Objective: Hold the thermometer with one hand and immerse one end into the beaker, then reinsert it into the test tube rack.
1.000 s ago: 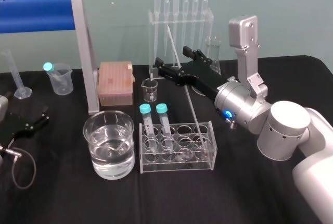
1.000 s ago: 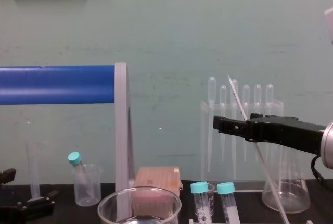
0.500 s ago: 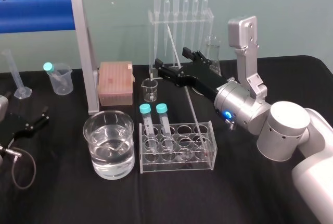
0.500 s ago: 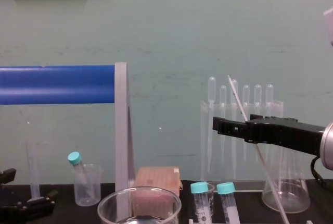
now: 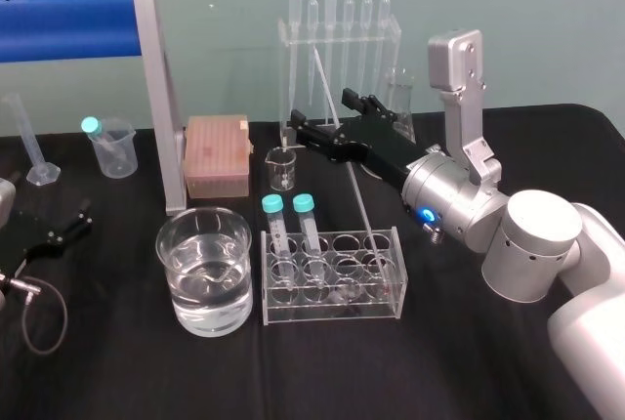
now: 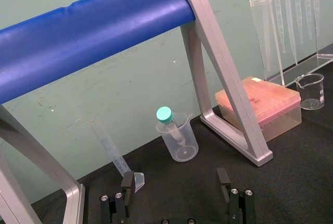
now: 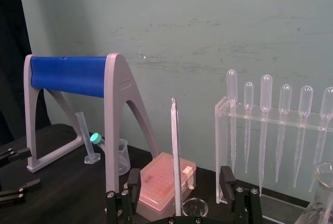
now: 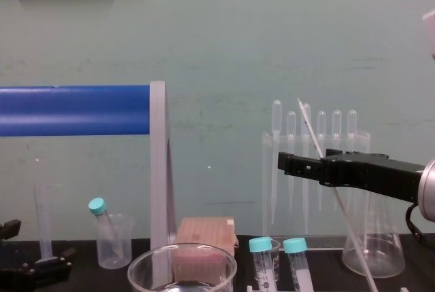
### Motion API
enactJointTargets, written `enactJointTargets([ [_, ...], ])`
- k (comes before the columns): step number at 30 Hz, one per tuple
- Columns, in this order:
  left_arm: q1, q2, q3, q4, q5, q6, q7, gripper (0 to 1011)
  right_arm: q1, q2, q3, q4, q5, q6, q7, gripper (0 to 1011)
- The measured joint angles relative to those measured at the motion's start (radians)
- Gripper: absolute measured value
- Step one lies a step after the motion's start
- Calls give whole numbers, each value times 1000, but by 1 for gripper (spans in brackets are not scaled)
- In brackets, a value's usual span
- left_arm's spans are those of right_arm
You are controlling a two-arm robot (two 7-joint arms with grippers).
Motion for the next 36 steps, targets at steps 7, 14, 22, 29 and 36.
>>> enactJointTargets([
  [7, 0, 0, 0, 0, 0, 0, 0, 1008, 0, 1, 0, 0, 0, -1, 0, 862],
  [14, 0, 0, 0, 0, 0, 0, 0, 1008, 0, 1, 0, 0, 0, -2, 0, 640],
  [22, 0, 0, 0, 0, 0, 0, 0, 1008, 0, 1, 0, 0, 0, -2, 0, 395],
  [29, 0, 0, 0, 0, 0, 0, 0, 1008, 0, 1, 0, 0, 0, -2, 0, 174],
  [36, 0, 0, 0, 0, 0, 0, 0, 1008, 0, 1, 0, 0, 0, -1, 0, 56],
])
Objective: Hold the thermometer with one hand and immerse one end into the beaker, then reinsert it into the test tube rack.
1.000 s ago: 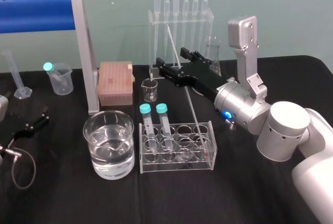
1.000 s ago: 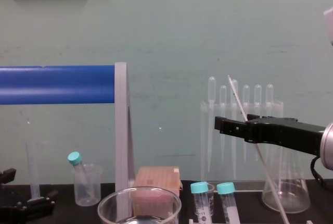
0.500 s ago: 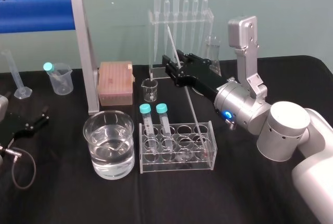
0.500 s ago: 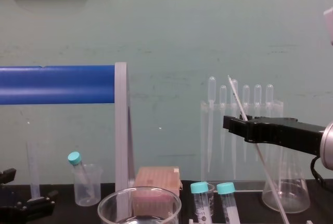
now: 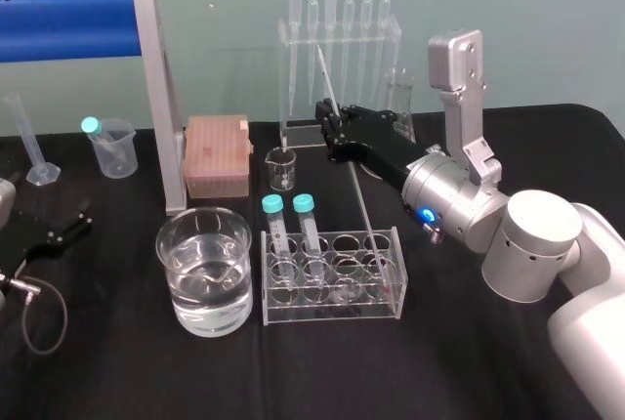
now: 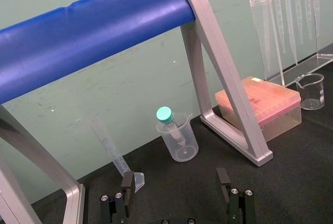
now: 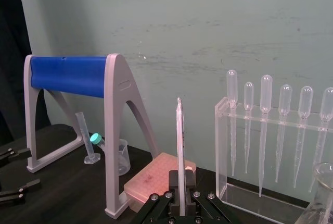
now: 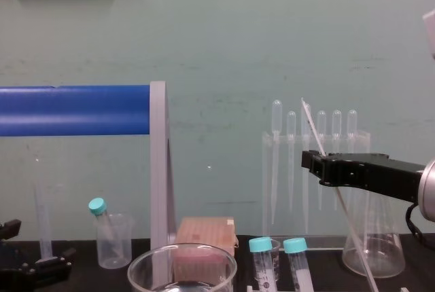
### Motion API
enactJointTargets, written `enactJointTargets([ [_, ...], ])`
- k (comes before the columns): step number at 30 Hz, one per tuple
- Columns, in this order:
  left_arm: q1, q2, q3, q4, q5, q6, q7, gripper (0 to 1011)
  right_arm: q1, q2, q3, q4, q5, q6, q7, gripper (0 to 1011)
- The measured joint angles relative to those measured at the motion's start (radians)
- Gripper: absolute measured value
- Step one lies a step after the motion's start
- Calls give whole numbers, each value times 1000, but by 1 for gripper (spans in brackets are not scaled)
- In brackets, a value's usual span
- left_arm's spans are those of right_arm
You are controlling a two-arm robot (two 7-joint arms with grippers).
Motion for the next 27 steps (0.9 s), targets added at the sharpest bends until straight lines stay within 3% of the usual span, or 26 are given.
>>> enactJointTargets([
  [12, 0, 0, 0, 0, 0, 0, 0, 1008, -1, 0, 3, 0, 2, 0, 2, 56],
  [27, 0, 0, 0, 0, 0, 0, 0, 1008, -19, 4, 70, -88, 112, -14, 43, 55],
])
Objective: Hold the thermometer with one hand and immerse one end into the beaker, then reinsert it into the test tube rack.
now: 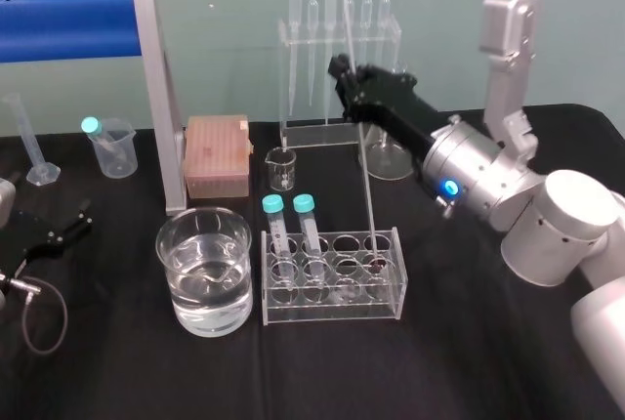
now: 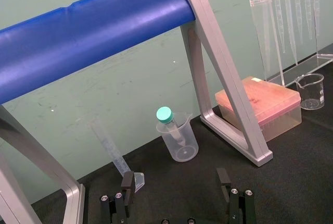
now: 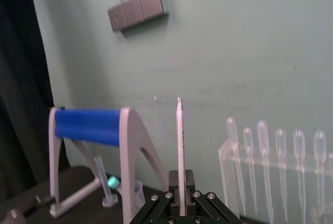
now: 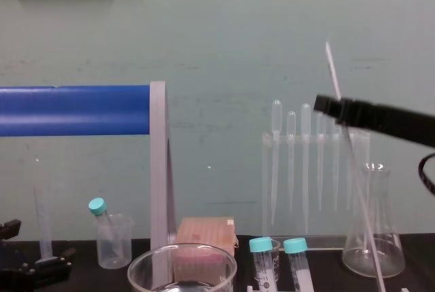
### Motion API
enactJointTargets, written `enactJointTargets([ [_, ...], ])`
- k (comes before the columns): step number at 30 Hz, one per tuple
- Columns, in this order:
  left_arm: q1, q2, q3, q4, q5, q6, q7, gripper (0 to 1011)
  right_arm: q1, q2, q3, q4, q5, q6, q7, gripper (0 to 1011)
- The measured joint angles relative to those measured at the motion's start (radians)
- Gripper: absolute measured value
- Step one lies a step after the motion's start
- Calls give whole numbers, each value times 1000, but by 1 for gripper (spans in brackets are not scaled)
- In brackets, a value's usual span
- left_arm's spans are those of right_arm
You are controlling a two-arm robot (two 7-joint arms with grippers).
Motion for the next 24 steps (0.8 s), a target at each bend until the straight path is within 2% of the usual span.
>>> enactJointTargets([
  [5, 0, 0, 0, 0, 0, 0, 0, 1008, 3, 10, 10, -29, 25, -30, 14, 56],
  [15, 0, 0, 0, 0, 0, 0, 0, 1008, 27, 10, 16, -47, 80, -149, 72, 56],
  [24, 0, 0, 0, 0, 0, 0, 0, 1008, 54, -7, -9, -26, 137, -234, 148, 55],
])
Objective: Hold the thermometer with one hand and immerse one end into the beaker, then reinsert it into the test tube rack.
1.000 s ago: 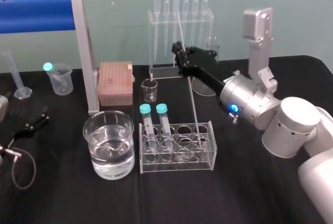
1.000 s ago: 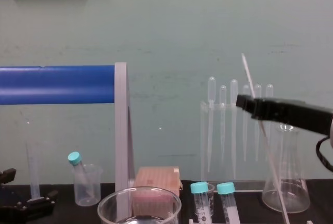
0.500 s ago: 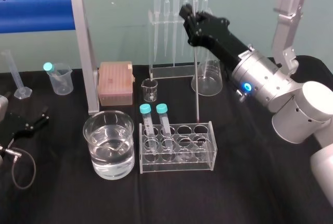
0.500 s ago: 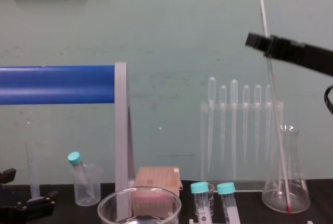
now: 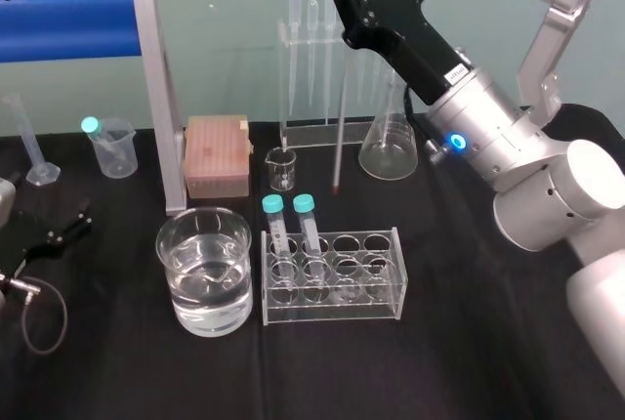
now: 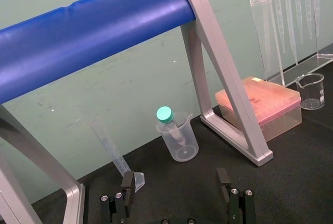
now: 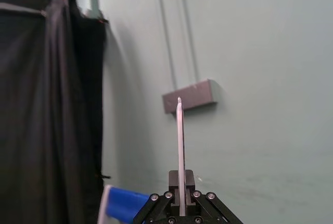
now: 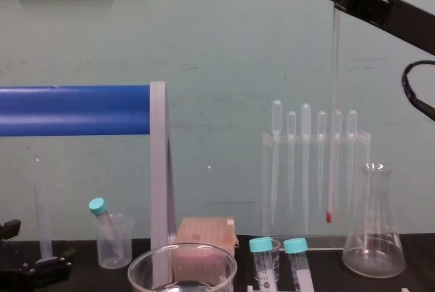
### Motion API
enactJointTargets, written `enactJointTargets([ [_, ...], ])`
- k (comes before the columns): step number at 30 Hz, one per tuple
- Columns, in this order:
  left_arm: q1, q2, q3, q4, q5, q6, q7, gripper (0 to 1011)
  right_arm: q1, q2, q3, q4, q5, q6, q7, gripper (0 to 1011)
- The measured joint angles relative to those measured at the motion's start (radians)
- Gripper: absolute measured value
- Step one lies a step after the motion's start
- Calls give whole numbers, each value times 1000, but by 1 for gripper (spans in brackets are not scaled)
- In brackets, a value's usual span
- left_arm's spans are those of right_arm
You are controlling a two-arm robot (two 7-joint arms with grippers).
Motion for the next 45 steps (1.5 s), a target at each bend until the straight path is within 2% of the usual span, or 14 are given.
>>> enactJointTargets([
  [7, 0, 0, 0, 0, 0, 0, 0, 1008, 42, -16, -50, 49, 43, -74, 107, 55],
  [11, 0, 0, 0, 0, 0, 0, 0, 1008, 64, -23, -80, 74, 59, -89, 149, 56],
  [20, 0, 0, 0, 0, 0, 0, 0, 1008, 104, -41, -139, 126, 99, -104, 224, 56],
  [29, 0, 0, 0, 0, 0, 0, 0, 1008, 155, -69, -196, 214, 134, -105, 279, 56],
  [45, 0, 0, 0, 0, 0, 0, 0, 1008, 229, -125, -260, 374, 156, -112, 357, 55],
])
